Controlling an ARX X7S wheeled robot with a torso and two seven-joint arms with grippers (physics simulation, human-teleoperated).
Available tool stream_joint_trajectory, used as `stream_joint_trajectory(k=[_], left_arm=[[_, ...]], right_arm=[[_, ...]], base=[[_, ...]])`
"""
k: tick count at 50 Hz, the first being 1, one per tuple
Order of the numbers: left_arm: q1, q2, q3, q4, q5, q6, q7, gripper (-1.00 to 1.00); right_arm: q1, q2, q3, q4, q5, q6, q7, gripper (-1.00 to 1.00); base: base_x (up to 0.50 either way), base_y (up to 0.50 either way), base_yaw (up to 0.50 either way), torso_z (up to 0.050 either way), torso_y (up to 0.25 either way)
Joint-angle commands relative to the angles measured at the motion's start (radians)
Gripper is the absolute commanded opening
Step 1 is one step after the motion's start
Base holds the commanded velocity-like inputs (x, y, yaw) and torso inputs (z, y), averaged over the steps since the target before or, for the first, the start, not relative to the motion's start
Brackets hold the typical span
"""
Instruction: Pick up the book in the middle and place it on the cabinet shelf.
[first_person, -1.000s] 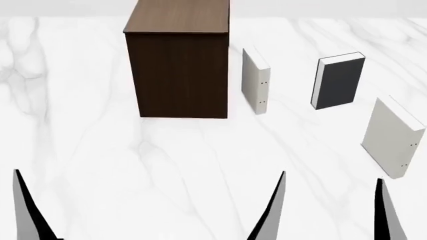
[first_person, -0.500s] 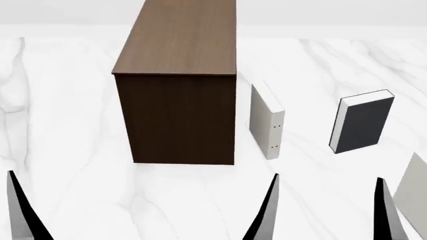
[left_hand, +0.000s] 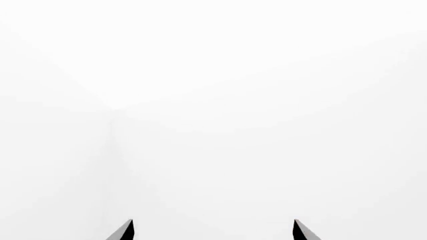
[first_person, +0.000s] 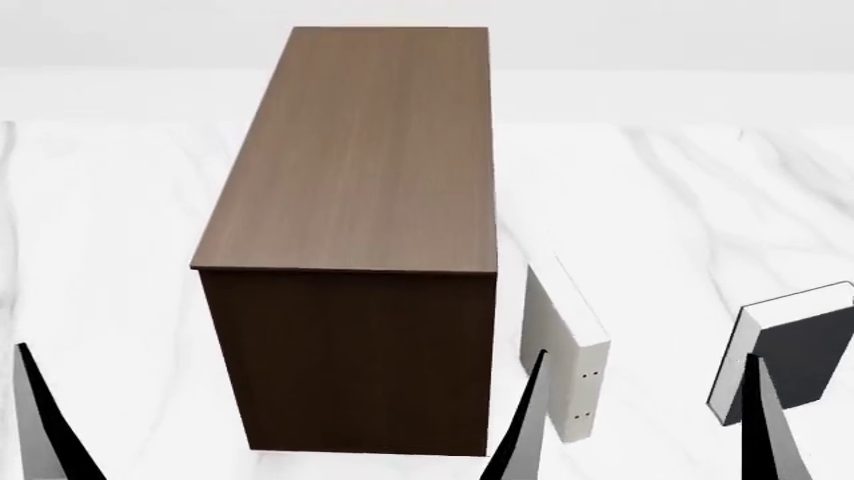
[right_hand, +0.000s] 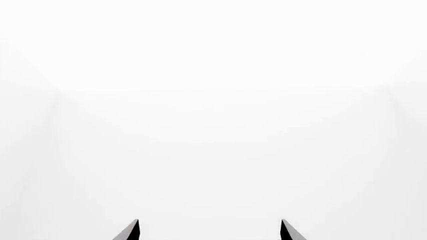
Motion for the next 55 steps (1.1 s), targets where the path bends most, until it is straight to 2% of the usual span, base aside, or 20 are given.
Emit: stream_joint_trajectory(k=[1, 10, 15, 22, 24, 31, 39, 46, 51, 55], left_arm=[[0.002, 0.008, -0.017, 0.004, 0.006, -0.002, 0.008, 1.00], [0.002, 0.002, -0.010, 0.004, 0.007, -0.006, 0.001, 1.00], [0.002, -0.003, -0.006, 0.002, 0.006, -0.006, -0.001, 1.00], [0.004, -0.007, 0.004, 0.007, 0.004, -0.014, 0.000, 1.00], [0.005, -0.008, 0.009, 0.006, 0.004, -0.016, 0.001, 1.00], [0.006, -0.014, 0.018, 0.004, 0.002, -0.018, 0.000, 1.00], [0.007, -0.020, 0.029, -0.002, -0.001, -0.021, -0.001, 1.00], [0.006, -0.024, 0.035, -0.003, -0.002, -0.027, -0.002, 1.00], [0.005, -0.027, 0.040, -0.009, -0.002, -0.028, -0.004, 1.00], [0.006, -0.030, 0.043, -0.010, -0.002, -0.028, -0.007, 1.00]], right_arm=[[0.000, -0.008, 0.015, -0.006, -0.012, 0.002, -0.008, 1.00], [0.002, -0.004, 0.010, -0.001, -0.016, 0.002, 0.000, 1.00], [0.015, -0.006, 0.014, -0.002, -0.017, 0.055, 0.011, 1.00], [0.120, -0.039, 0.064, -0.017, -0.023, 0.317, 0.073, 1.00], [0.171, -0.053, 0.097, -0.016, -0.023, 0.438, 0.110, 1.00], [0.296, -0.102, 0.179, 0.040, 0.001, 0.662, 0.220, 1.00], [0.403, -0.102, 0.182, 0.102, 0.001, 0.767, 0.258, 1.00], [0.480, -0.094, 0.169, 0.189, -0.005, 0.777, 0.275, 1.00], [0.541, -0.118, 0.191, 0.226, -0.011, 0.876, 0.341, 1.00], [0.577, -0.125, 0.190, 0.241, -0.021, 0.889, 0.378, 1.00]], base=[[0.50, 0.06, 0.00, 0.000, 0.000], [0.50, 0.05, 0.00, 0.000, 0.001], [0.44, 0.03, 0.00, 0.000, 0.000], [0.00, 0.00, 0.00, 0.000, 0.001], [0.00, 0.00, 0.00, 0.000, 0.000], [0.00, 0.00, 0.00, 0.000, 0.000], [0.00, 0.00, 0.00, 0.000, 0.000], [0.00, 0.00, 0.00, 0.000, 0.000], [0.00, 0.00, 0.00, 0.000, 0.000], [0.00, 0.00, 0.00, 0.000, 0.000]])
